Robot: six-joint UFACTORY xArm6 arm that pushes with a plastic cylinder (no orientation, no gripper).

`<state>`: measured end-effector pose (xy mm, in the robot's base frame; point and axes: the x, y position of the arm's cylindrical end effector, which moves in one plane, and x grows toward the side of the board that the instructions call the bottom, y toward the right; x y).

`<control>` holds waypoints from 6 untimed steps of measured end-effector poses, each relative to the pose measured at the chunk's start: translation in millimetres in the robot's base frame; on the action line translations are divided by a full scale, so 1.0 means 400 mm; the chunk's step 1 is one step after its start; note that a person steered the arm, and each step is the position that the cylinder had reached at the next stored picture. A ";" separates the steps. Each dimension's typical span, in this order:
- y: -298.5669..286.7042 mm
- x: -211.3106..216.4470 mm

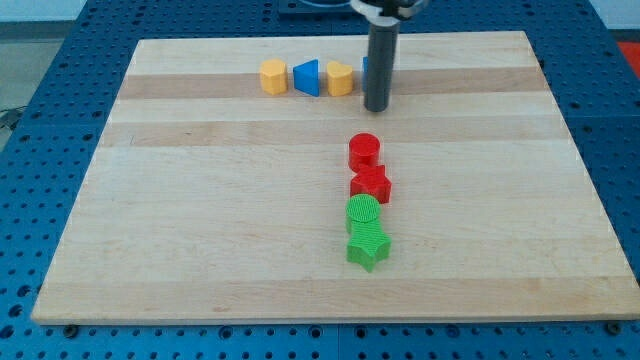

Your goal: Push the red circle horizontal to the red star on the right side

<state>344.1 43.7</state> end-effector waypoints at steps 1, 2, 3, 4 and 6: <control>-0.077 0.032; -0.129 0.092; -0.121 0.185; -0.094 0.196; 0.039 0.196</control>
<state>422.4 59.3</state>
